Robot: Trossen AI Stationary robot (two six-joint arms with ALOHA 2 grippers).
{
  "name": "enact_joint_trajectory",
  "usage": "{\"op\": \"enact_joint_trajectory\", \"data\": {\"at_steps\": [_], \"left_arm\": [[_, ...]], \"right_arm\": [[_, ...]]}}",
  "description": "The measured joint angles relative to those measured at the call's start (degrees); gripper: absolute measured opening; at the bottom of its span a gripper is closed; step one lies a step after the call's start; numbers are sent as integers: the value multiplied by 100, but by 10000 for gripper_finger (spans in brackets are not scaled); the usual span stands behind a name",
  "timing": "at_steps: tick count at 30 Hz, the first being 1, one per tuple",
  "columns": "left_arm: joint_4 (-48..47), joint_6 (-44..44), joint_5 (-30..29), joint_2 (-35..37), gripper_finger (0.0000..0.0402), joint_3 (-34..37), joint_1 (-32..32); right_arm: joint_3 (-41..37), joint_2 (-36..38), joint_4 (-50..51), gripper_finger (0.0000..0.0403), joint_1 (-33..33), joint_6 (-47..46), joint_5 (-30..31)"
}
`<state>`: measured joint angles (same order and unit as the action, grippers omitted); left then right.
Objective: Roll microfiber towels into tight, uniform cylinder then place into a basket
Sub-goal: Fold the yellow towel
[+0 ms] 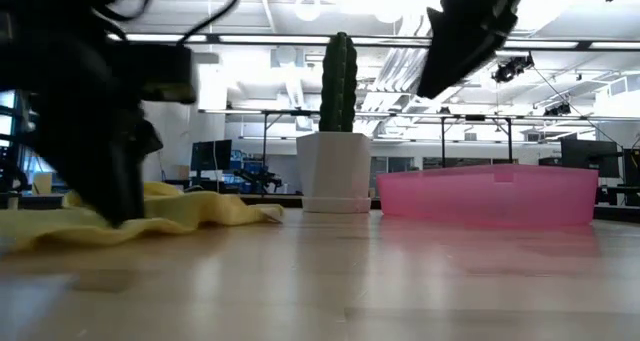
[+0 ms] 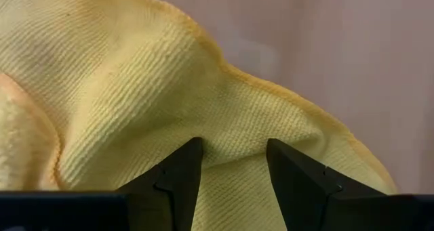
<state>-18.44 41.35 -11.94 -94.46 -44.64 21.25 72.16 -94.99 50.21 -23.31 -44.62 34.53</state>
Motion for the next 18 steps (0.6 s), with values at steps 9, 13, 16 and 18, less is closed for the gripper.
{"op": "enact_joint_trajectory", "data": {"at_steps": [9,13,16,18], "left_arm": [[230,-981,770,-85,159,-36,1080],[-163,-1005,279,63,159,-311,1399],[-728,-1002,-270,195,159,-691,1534],[-1247,-999,-608,225,159,-899,1581]], "right_arm": [[-2,-597,-2053,200,-10,1477,-48],[-2,-1166,-3195,200,102,1992,-62],[-2,-1562,-3990,200,187,2141,-62],[-2,-1777,-4325,200,230,2043,-70]]}}
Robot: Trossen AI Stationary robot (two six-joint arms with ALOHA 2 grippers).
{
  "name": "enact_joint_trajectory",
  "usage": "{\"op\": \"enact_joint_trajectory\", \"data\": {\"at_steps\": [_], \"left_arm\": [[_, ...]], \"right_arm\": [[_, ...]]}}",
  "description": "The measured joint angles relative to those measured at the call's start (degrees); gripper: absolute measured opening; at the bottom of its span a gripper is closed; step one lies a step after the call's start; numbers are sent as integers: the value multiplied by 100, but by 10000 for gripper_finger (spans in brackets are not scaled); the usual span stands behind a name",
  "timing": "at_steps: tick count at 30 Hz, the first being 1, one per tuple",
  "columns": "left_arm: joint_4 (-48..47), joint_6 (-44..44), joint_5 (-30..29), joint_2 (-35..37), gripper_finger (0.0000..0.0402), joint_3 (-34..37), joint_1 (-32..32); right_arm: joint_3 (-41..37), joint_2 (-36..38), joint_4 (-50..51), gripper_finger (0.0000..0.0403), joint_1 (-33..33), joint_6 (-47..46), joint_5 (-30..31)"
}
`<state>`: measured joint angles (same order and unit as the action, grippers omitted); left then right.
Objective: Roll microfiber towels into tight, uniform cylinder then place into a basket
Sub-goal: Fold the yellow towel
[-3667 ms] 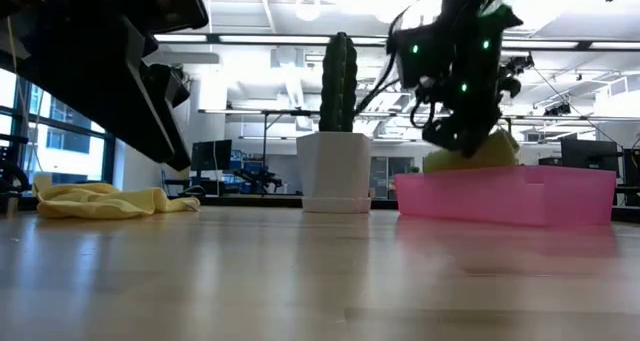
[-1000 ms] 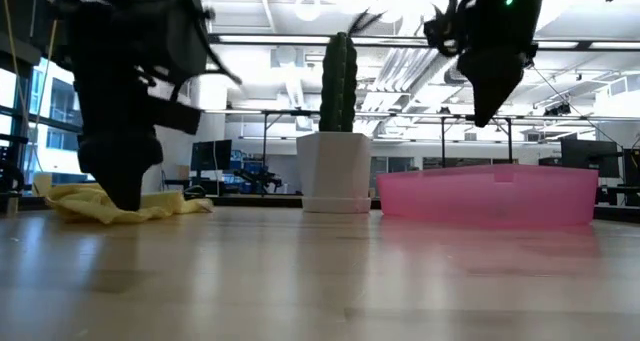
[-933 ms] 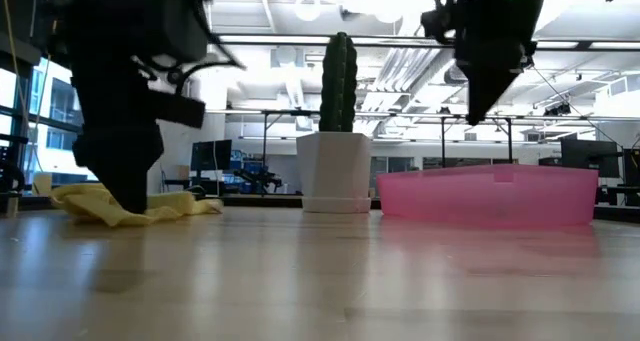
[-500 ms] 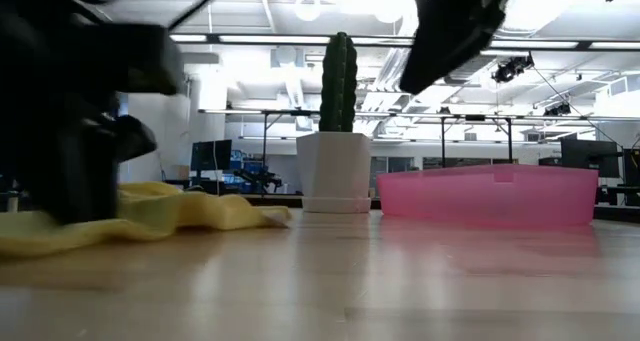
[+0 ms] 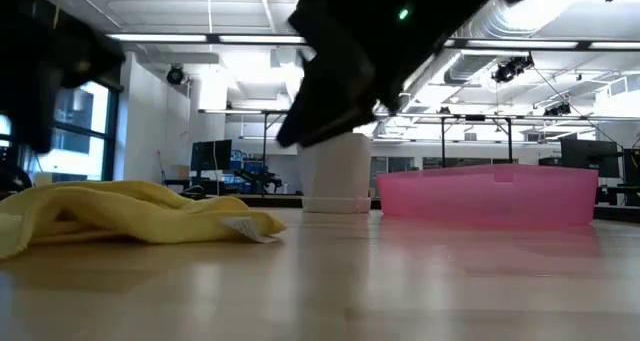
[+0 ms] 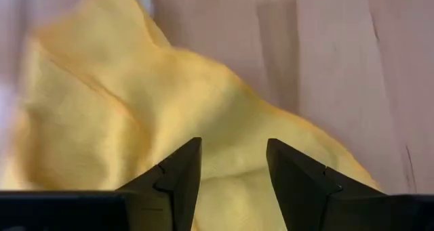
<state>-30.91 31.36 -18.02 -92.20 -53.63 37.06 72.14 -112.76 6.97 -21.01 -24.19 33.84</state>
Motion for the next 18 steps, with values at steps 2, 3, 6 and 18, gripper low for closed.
{"op": "enact_joint_trajectory", "data": {"at_steps": [2,3,6,18], "left_arm": [[-278,0,-308,42,159,-158,19],[-456,-4,-444,68,159,-193,21],[-704,1,-651,57,159,-205,-27],[-744,299,-702,59,159,-194,-145]], "right_arm": [[0,-181,-201,200,49,-266,-47],[0,-261,-211,200,72,-445,-96],[0,-467,-212,200,151,-1263,-396],[0,-827,-453,200,170,-2979,-996]]}}
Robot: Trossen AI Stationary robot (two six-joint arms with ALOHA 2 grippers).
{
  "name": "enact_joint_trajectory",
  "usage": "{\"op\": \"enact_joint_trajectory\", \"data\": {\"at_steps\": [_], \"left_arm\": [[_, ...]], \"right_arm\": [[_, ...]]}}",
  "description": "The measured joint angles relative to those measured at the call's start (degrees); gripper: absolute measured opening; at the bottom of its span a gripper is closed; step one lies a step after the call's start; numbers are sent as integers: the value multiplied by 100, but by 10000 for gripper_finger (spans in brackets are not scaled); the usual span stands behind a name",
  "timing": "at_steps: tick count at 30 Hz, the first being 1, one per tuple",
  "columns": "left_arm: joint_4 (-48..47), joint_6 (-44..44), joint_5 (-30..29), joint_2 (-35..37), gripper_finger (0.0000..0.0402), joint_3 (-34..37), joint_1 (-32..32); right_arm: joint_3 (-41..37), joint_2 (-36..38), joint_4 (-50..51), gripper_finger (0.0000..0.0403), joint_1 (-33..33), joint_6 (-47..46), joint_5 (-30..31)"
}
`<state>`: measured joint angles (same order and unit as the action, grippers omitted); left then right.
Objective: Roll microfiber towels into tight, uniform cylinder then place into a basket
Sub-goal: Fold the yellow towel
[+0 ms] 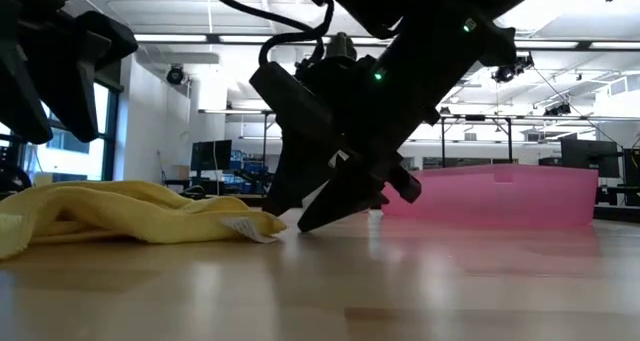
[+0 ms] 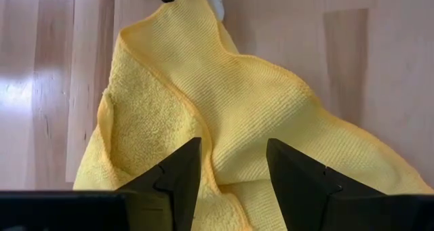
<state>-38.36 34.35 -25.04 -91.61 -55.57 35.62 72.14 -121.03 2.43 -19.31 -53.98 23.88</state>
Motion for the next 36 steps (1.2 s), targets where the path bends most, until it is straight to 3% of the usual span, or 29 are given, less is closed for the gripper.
{"op": "enact_joint_trajectory", "data": {"at_steps": [15,25,36], "left_arm": [[28,0,-4,2,159,0,7],[7,-2,-102,2,159,0,7],[5,459,-444,-668,159,2,-346]], "right_arm": [[0,-17,-128,198,-397,291,-156],[1,-26,-53,128,-397,1009,-32],[-2,-37,-511,122,-369,1438,-42]]}}
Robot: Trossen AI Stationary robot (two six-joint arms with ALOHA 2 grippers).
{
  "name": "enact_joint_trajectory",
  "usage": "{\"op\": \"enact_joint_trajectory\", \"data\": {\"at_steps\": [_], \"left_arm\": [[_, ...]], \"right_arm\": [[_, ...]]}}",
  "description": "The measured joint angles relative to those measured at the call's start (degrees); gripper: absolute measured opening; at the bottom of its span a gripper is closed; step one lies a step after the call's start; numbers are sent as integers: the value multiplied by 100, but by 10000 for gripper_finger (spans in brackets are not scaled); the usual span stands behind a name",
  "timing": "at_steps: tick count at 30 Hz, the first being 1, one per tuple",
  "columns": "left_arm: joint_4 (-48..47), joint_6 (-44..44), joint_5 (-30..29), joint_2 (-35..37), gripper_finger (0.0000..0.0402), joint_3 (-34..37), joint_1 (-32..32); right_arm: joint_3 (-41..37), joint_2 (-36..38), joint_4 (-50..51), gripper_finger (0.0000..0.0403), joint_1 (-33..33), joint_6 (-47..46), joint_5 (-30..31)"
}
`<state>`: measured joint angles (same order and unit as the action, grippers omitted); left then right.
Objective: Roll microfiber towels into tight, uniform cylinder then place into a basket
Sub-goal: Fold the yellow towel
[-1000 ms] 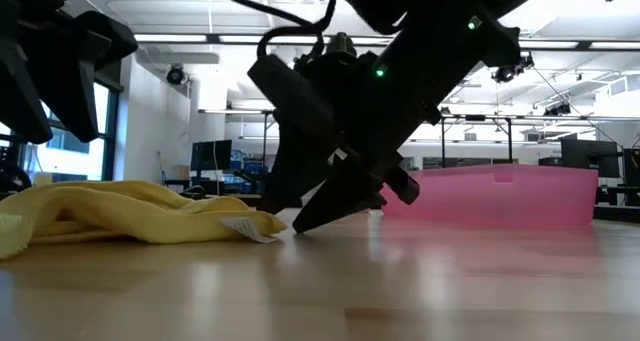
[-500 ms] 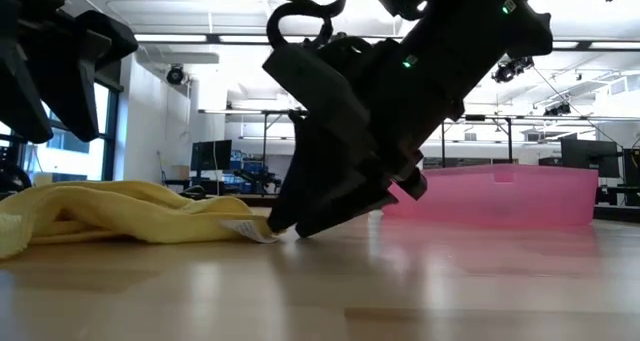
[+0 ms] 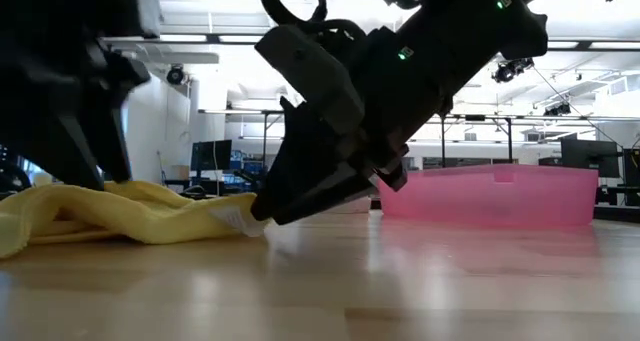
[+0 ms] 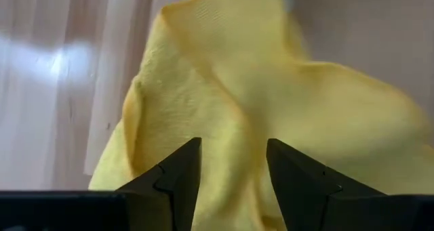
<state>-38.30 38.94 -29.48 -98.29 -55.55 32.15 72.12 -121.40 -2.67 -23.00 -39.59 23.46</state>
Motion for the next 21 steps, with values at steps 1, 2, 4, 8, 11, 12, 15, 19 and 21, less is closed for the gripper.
{"op": "enact_joint_trajectory", "data": {"at_steps": [1,2,4,8,11,12,15,19,21], "left_arm": [[-7,33,-10,-70,159,0,-74],[-10,65,-15,-141,159,0,-149],[-3,132,-1,-279,159,0,-318],[20,140,90,-477,159,0,-696],[239,142,149,-537,159,-11,-999],[327,140,164,-537,159,-11,-1100],[809,151,183,-555,159,-3,-1413],[1511,217,524,-559,159,0,-1779],[1808,394,766,-564,159,0,-1917]], "right_arm": [[0,0,28,122,9,2,-26],[0,0,52,122,11,2,-97],[0,0,112,122,12,5,-268],[0,20,242,122,13,144,-587],[2,125,547,122,13,171,-679],[2,180,717,122,16,171,-678],[2,458,1373,121,15,96,-600],[2,958,2466,121,11,-77,-297],[2,1237,3078,121,-29,-133,-23]]}}
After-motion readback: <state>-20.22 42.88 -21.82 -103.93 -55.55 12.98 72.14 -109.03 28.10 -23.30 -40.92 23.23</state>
